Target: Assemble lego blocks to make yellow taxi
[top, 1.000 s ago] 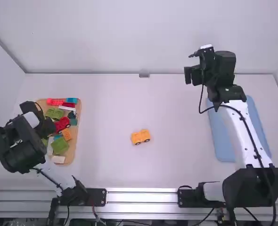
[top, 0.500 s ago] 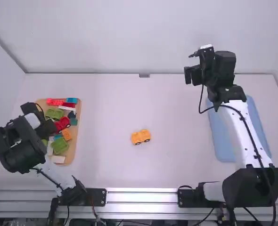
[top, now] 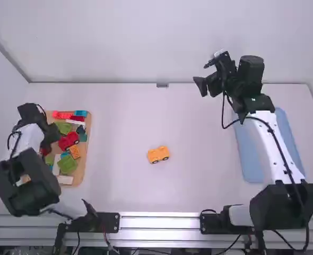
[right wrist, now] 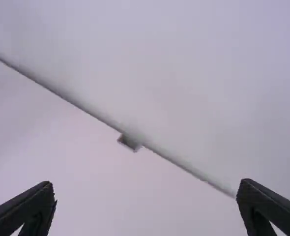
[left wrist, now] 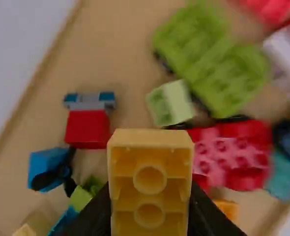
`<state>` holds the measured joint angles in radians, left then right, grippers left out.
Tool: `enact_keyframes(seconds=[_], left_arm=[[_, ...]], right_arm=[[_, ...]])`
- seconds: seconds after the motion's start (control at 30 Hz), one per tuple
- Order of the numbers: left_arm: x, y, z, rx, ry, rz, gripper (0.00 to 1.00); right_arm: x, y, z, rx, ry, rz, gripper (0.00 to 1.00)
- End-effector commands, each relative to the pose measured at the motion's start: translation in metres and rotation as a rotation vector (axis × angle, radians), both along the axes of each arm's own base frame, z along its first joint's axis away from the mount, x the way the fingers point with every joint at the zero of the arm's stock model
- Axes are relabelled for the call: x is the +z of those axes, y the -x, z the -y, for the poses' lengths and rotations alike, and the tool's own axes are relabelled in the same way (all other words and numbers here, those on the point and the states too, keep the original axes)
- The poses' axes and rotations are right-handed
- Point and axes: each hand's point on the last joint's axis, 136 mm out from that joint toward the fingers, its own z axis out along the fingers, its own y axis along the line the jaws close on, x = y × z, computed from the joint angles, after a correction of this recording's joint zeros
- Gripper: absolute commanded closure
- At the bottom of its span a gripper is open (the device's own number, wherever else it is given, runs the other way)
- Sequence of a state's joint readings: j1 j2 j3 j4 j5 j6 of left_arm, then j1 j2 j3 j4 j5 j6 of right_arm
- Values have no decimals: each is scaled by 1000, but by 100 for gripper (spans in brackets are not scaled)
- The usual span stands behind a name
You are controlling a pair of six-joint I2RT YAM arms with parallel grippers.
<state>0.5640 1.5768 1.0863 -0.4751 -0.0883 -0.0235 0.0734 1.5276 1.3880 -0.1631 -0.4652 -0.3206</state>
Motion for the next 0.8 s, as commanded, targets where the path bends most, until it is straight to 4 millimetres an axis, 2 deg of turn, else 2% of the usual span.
enact_keyframes(seconds=[0.0, 0.03, 0.07, 0.1, 0.13, 0.17, 0.2, 0.23, 0.27, 0.3, 0.37, 0.4, 0.43, 0.5, 0.53, 0.6, 0.63, 0.73, 0.77], left_arm=[[37, -25, 44, -202, -10, 123, 92], [49, -39, 71, -336, 5, 186, 92], [52, -42, 79, -374, 9, 203, 92], [65, -55, 114, -535, 37, 286, 90], [74, -61, 140, -645, 61, 339, 89], [78, -64, 157, -714, 78, 371, 87], [86, -68, 187, -833, 115, 426, 85], [90, -69, 203, -895, 136, 456, 85], [96, -70, 229, -1002, 174, 510, 84], [98, -71, 236, -1032, 186, 525, 84], [112, -68, 286, -1246, 264, 649, 83], [112, -67, 288, -1256, 268, 656, 83], [117, -66, 310, -1343, 304, 715, 84], [125, -62, 338, -1469, 348, 804, 83], [127, -61, 343, -1492, 356, 820, 83], [134, -54, 369, -1626, 396, 913, 83], [135, -54, 372, -1638, 401, 922, 83], [138, -57, 399, -1693, 450, 976, 83], [138, -57, 400, -1694, 452, 978, 83]], right_arm=[[-10, -8, -24, 99, -76, -37, 1], [-16, -13, -31, 123, -101, -45, 1], [-18, -14, -34, 134, -107, -47, 1], [-27, -18, -48, 192, -138, -55, 1], [-33, -19, -59, 245, -158, -59, 2], [-36, -19, -66, 285, -170, -57, 1], [-40, -16, -79, 360, -195, -53, 1], [-41, -12, -87, 406, -212, -52, 1], [-42, -6, -99, 481, -242, -51, 2], [-42, -4, -103, 503, -251, -53, 1], [-40, 12, -123, 645, -316, -62, 1], [-40, 13, -124, 654, -320, -62, 1], [-40, 20, -132, 721, -344, -64, 2], [-40, 34, -143, 824, -381, -76, 1], [-39, 36, -144, 840, -385, -76, 1], [-38, 55, -152, 969, -408, -74, 2], [-38, 58, -153, 985, -410, -73, 1], [-40, 68, -162, 1038, -423, -100, 0], [-41, 68, -163, 1036, -424, -102, 0]])
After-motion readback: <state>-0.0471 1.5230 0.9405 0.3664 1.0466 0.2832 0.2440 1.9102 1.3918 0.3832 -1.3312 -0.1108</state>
